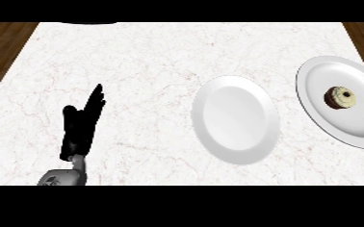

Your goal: Pick the cupcake from the plate and place it in the plate

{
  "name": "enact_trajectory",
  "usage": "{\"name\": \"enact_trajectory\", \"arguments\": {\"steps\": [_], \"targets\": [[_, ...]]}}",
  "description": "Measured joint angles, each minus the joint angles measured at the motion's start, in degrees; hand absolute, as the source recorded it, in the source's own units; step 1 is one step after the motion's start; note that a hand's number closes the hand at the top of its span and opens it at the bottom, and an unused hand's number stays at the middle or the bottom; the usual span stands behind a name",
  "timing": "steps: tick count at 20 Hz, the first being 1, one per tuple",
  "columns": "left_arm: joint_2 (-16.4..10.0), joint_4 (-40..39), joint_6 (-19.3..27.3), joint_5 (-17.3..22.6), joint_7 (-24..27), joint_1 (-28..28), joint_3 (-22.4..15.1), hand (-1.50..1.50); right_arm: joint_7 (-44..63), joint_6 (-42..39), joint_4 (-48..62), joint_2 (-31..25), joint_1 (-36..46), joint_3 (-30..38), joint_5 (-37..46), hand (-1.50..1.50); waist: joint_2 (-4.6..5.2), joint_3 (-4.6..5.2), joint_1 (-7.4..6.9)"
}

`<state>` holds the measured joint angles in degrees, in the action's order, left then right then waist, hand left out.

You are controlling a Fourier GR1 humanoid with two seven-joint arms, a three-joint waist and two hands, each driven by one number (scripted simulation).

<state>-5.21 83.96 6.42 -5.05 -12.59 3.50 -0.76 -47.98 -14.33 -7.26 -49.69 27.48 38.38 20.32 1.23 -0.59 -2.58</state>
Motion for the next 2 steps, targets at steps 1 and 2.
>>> {"name": "enact_trajectory", "arguments": {"steps": [1, 2], "targets": [[0.3, -0.1, 0.2, -0.2, 0.3, -0.2, -0.2, 0.00, -0.2, 0.0, 0.0, -0.2, -0.3, 0.1, 0.0, -1.50, 0.01, -0.01, 0.00], [0.2, 0.2, 0.1, -0.2, -0.2, 0.0, -0.3, 0.00, 0.3, 0.8, -0.1, -0.2, -0.2, -0.1, 0.1, -1.50, 0.02, -0.01, -0.10]]}}
